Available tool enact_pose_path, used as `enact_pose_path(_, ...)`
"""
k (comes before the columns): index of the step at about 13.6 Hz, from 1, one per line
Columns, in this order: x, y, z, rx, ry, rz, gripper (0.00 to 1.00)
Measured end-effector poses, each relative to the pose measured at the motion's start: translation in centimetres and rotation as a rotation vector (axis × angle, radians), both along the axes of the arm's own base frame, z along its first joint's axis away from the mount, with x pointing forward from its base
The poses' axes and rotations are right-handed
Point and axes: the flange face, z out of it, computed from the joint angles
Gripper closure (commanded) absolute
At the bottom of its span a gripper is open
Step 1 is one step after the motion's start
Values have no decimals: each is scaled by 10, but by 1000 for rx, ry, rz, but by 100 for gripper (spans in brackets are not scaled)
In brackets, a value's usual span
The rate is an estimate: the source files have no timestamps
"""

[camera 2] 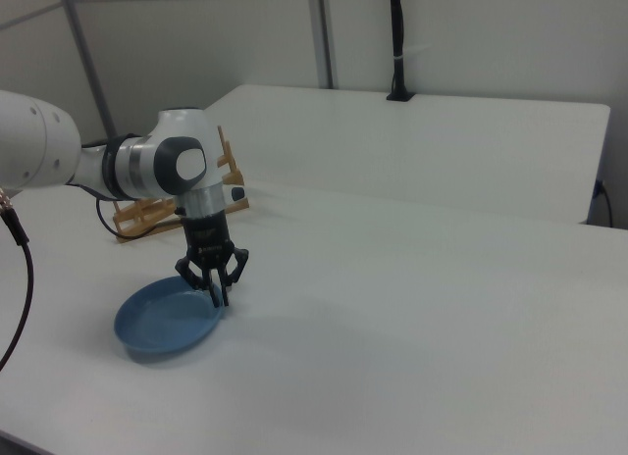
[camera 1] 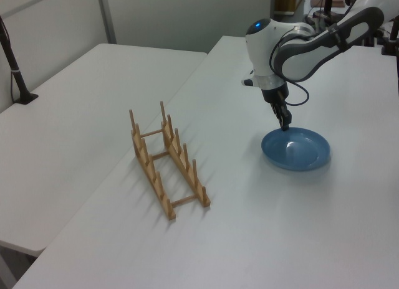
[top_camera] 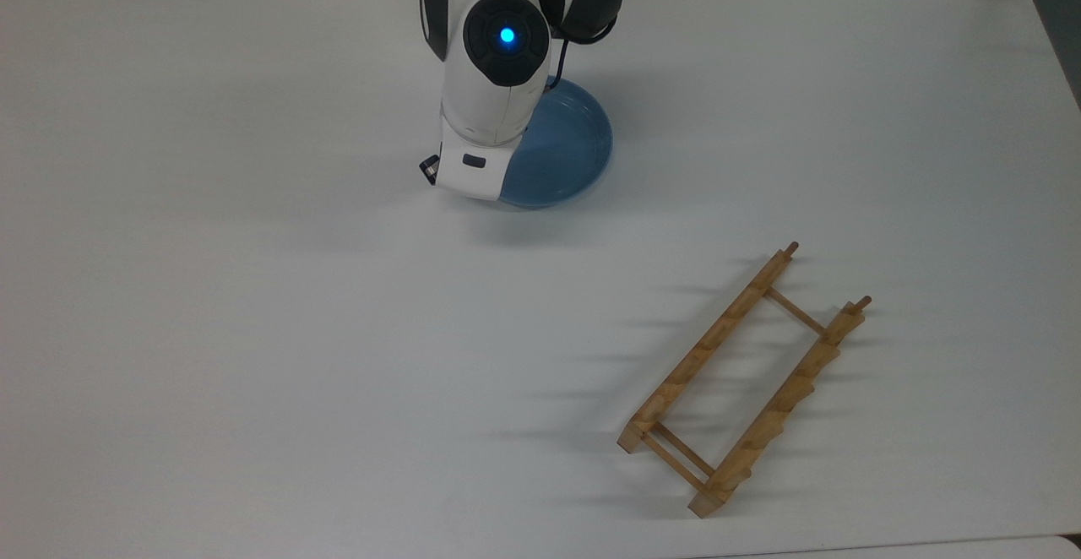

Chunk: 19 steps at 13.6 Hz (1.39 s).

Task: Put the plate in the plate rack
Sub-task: 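Lower the gripper to the blue plate's rim and close on it, then lift the plate by its rim and carry it over the wooden rack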

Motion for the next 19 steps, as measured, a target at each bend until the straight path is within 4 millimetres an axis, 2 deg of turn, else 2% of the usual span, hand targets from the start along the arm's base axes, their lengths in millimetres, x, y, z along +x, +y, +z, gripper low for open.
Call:
enact_pose_path(1,0,0,-1,0,2,0,82)
enact_pose_path(2,-1,1,-3,0,6,1,74)
enact_pose_path(4,-4,3,-9,-2,19,6,73)
enact_pose_path(7,-6,5,-18,-4,36,10,100)
enact_pose_path(13,-1,4,6,-2,5,4,100)
enact_pose_path(14,2,4,14,-2,-3,1,100)
enact_pose_path(17,14,3,63,-4,-46,-18,100)
enact_pose_path(18,17,3,84,-1,-66,-25,100)
enact_pose_path(19,22,5,118,12,-112,-45,100)
